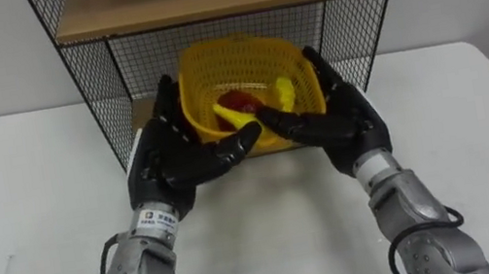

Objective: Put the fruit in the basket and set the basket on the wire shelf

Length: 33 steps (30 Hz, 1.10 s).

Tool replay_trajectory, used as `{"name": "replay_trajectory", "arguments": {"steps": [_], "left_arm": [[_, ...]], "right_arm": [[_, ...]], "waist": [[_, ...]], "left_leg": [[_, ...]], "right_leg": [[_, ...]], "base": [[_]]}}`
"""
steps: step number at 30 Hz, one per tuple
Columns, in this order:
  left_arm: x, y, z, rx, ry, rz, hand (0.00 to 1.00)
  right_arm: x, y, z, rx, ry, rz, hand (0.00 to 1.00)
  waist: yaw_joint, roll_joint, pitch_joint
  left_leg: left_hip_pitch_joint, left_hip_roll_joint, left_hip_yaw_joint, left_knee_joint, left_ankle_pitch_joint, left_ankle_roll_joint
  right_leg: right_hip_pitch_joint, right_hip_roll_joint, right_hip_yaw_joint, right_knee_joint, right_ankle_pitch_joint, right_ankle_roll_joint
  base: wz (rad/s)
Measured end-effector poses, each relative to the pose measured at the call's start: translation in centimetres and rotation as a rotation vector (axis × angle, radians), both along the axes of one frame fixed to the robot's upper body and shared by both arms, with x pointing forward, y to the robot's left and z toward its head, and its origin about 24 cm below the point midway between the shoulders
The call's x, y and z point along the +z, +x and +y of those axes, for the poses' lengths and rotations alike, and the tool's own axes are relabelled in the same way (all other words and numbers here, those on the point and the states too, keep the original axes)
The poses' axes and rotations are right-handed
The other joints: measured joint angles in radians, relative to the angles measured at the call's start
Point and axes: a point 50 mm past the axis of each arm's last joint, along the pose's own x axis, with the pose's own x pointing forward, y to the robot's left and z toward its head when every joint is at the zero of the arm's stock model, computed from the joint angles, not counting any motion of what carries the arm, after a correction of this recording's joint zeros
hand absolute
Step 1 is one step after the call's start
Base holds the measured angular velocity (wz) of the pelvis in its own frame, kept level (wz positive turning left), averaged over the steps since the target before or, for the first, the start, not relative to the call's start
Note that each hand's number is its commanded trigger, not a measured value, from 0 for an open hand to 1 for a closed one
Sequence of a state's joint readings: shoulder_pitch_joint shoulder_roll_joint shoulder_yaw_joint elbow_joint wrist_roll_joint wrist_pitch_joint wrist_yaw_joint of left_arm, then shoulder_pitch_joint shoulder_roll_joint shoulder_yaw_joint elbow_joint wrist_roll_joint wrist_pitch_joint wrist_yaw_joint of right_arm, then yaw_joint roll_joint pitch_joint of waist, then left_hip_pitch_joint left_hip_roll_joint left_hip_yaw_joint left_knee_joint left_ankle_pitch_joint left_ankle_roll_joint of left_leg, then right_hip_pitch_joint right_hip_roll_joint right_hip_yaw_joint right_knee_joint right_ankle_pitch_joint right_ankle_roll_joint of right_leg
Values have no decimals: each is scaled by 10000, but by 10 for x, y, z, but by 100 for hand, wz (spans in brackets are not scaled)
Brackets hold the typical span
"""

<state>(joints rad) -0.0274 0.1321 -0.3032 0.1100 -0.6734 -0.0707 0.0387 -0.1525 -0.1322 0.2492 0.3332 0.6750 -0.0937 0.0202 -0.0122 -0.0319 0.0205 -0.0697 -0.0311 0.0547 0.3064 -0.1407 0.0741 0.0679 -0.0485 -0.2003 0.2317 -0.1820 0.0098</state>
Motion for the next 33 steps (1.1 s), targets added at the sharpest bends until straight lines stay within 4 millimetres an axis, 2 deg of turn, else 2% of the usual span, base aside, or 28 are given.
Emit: {"name": "replay_trajectory", "arguments": {"steps": [8,11,18,22,27,28,33], "left_arm": [[-29,16,2,-43,259,1921,0],[-30,22,1,82,288,2175,0],[-38,28,1,410,221,2794,0],[-40,29,0,773,-393,3147,0],[-47,29,4,1053,-265,3564,0],[-50,29,6,1139,-211,3638,0],[-56,26,8,1220,-110,3910,0]], "right_arm": [[-15,21,2,62,-751,1461,0],[-17,26,5,158,-1100,1628,0],[-26,24,2,53,-1126,2124,0],[-32,22,2,-214,-830,2572,0],[-39,21,4,-262,-828,2871,0],[-40,21,4,-256,-853,2919,0],[-47,17,2,-177,-886,3105,0]], "waist": [[204,-2,6],[256,4,12],[410,94,51],[381,178,45],[210,307,98],[198,358,55],[94,443,23]], "left_leg": [[293,4,-17,-86,22,-25],[388,4,-32,-91,18,-35],[702,9,-29,-150,8,-88],[760,1,-33,-153,6,-89],[1002,-9,-50,-159,6,-90],[1030,-10,-50,-159,6,-90],[1213,-9,-90,-171,8,-96]], "right_leg": [[290,4,-17,-123,42,-4],[390,-2,-29,-148,55,-13],[718,-17,10,-276,85,35],[809,-10,-34,-281,86,40],[1081,-2,-48,-320,89,44],[1103,-1,-43,-310,89,44],[1383,20,-109,-463,116,90]], "base": [[0],[0],[-1],[1],[2],[0],[3]]}}
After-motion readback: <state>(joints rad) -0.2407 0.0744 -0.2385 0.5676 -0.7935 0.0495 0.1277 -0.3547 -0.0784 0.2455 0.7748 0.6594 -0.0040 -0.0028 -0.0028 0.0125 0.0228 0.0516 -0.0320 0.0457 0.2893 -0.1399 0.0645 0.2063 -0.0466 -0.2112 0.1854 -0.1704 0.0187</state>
